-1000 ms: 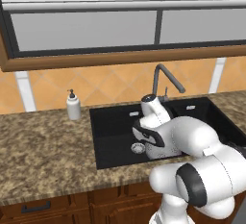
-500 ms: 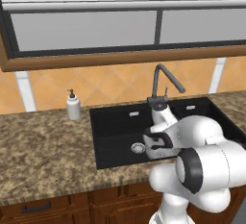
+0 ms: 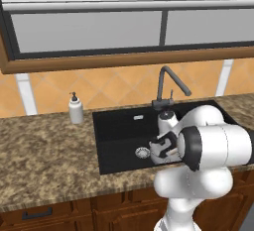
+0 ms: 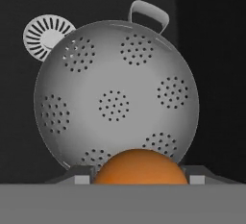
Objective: Put the colander in the sink, put the kiwi, tangerine, banana in the colander, and turn on the sink faucet and pour water over the colander.
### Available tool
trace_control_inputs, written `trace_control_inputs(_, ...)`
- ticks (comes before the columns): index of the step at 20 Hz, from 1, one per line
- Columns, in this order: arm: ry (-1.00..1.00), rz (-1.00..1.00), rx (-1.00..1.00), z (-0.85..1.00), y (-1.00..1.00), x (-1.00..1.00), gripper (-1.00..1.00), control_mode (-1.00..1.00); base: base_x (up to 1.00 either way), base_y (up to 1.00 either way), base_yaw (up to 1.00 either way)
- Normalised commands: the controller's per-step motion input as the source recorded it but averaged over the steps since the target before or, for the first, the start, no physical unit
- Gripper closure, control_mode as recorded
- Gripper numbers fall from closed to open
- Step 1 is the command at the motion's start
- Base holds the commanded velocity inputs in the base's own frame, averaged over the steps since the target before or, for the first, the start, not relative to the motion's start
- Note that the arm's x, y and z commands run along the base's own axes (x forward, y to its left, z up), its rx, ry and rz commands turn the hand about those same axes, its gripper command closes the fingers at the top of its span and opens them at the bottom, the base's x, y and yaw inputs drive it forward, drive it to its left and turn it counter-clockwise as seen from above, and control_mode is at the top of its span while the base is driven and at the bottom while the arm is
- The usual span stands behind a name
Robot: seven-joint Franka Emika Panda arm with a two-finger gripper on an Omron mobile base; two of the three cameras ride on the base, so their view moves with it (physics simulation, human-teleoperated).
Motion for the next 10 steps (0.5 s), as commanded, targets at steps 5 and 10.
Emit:
trace_control_inputs(5,0.06,0.08,0.00,-0.24,-0.18,0.18,1.00,-1.00,0.00,0.00,0.00)
trace_control_inputs(10,0.10,0.05,0.00,-0.24,-0.10,0.09,1.00,-1.00,0.00,0.00,0.00)
